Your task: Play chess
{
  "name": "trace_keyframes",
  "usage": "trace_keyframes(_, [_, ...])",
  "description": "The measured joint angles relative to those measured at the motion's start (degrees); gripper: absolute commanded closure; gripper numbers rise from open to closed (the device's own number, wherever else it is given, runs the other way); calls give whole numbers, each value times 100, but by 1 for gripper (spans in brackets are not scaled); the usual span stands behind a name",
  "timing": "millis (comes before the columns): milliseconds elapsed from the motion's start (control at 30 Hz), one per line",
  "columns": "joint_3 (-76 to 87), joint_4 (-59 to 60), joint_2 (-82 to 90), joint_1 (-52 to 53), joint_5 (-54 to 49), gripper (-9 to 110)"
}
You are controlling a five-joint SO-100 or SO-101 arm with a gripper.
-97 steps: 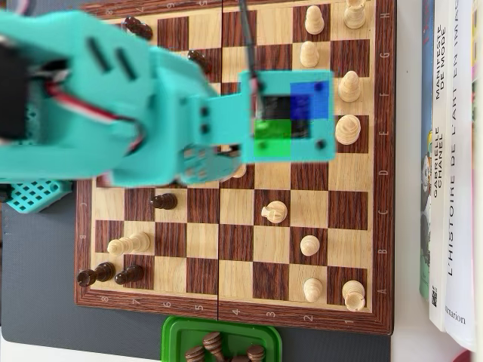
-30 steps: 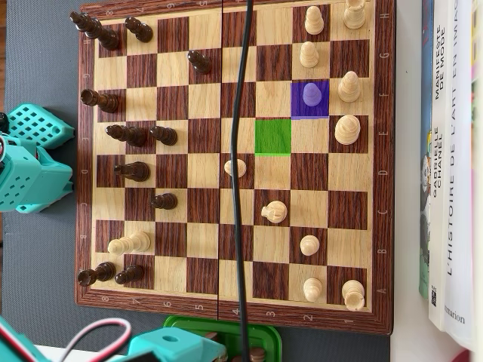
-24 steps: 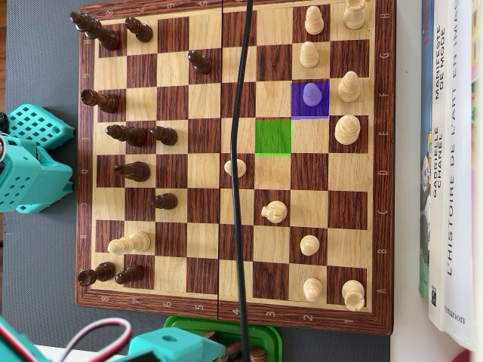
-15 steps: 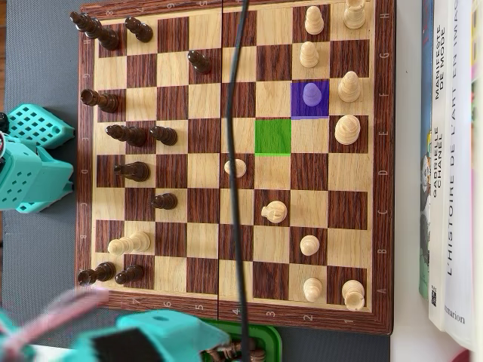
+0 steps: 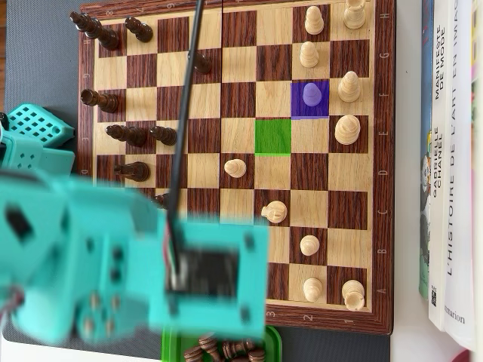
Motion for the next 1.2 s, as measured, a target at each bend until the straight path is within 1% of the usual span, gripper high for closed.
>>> trace_keyframes(467, [316,0,211,-1248,360,86])
trace_keyframes(600, [387,-229,149,-1573,422,86])
trace_keyframes(867, [246,-422,-826,-2030,466,86])
trace_keyframes(1200, [-791,-422,-2145,-2250,1107,86])
